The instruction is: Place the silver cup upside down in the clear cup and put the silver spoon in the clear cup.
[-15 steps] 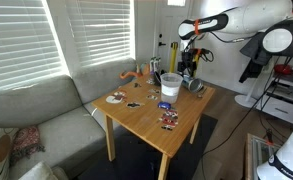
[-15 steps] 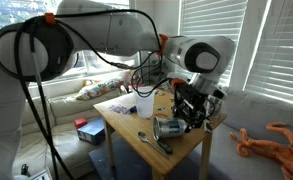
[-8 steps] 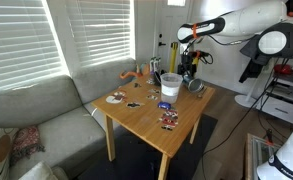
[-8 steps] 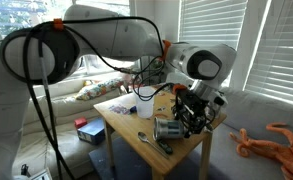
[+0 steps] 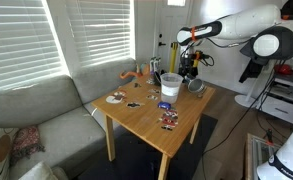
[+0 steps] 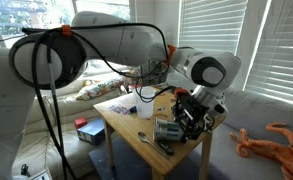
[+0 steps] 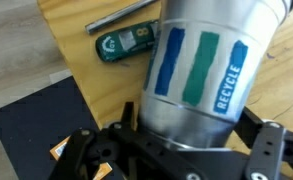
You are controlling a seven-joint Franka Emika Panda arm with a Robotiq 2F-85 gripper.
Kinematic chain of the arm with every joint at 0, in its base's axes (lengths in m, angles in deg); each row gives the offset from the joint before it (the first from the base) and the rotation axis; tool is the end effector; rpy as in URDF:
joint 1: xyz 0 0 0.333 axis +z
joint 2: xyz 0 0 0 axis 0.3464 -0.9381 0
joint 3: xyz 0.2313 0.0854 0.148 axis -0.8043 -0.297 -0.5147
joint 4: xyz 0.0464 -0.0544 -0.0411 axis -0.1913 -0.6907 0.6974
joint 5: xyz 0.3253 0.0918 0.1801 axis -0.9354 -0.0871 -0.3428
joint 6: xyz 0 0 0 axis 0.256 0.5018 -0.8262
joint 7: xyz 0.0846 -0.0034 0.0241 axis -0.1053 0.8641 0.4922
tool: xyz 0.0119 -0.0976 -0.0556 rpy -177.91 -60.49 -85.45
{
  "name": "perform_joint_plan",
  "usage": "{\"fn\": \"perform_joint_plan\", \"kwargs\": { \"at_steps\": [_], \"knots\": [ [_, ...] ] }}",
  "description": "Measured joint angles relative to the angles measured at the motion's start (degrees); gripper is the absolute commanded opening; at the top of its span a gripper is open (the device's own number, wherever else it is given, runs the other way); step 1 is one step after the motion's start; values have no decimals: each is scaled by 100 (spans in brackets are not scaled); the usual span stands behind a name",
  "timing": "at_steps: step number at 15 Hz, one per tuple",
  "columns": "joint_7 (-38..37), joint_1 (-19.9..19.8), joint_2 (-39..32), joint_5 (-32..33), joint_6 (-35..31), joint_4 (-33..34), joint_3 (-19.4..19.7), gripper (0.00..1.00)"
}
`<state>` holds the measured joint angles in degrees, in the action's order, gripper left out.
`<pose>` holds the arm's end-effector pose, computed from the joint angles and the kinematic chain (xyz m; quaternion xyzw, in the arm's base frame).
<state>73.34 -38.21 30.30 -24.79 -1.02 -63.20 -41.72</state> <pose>0.5544 -0.2776 0.3656 -0.9380 0.2614 0.2041 0.1008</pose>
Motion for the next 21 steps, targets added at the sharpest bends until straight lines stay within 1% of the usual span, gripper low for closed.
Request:
{"fn": "perform_joint_plan", "kwargs": {
  "at_steps": [1,2,8,12,16,18,21],
  "knots": [
    [-63,-19,-23,-43,73,38,0,59],
    [-130,-38,-42,-91,147,78,0,58],
    [-512,-137,-92,-408,292,258,0,58],
    [-544,-120,22,-490,282,391,-20,58],
    [-528,97,625,-259,53,397,-30,58],
    [-523,321,1068,37,-219,291,-33,58],
    [-524,711,1812,538,-772,-83,-81,58]
  ]
}}
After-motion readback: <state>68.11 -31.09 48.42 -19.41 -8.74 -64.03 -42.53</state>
